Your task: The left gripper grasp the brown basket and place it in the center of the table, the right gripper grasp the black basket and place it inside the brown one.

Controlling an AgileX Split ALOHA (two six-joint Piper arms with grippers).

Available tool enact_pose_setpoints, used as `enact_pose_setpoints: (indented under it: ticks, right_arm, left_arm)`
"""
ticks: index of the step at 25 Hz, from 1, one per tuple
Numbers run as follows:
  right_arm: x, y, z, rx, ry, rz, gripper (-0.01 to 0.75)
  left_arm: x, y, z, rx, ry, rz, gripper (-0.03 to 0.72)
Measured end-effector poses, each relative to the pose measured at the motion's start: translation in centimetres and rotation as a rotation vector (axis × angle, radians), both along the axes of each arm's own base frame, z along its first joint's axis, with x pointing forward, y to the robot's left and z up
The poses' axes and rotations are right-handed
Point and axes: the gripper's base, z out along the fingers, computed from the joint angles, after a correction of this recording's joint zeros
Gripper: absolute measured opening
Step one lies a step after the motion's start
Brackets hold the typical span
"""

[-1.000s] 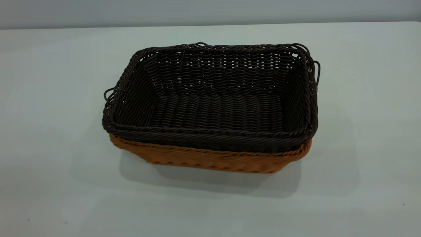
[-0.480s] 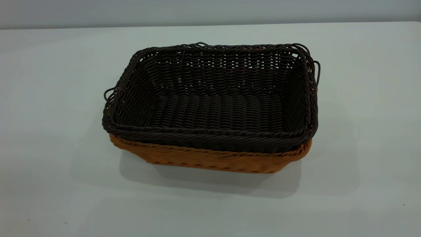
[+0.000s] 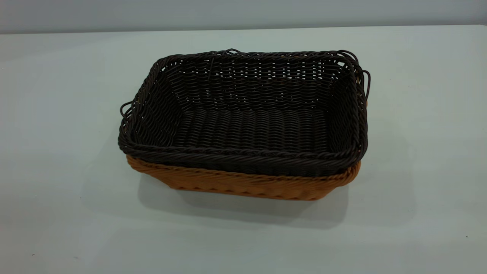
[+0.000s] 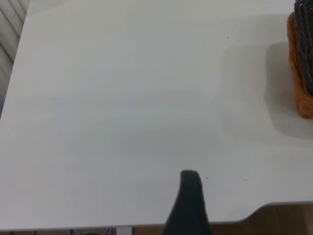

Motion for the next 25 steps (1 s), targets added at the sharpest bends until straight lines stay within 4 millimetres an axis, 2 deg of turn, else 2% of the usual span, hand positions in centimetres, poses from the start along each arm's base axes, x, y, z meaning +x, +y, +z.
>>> enact_pose_setpoints:
  ticks: [12,20,25]
  right_arm:
    - [-0.9,0.0,0.0,0.004,-0.061,-0.005,0.574]
    - [-0.7,-1.3,-0.3,0.069,-0.038,-0.217,0.574]
    - [-0.7,-1.5,-0.3,0.084,-0.037,-0.253,0.574]
  left_arm:
    - [0.0,0.0,0.0,0.000,0.000,0.000,0.575]
    - [0.0,0.0,0.0,0.000,0.000,0.000,0.575]
    - [0.0,0.0,0.0,0.000,0.000,0.000,0.575]
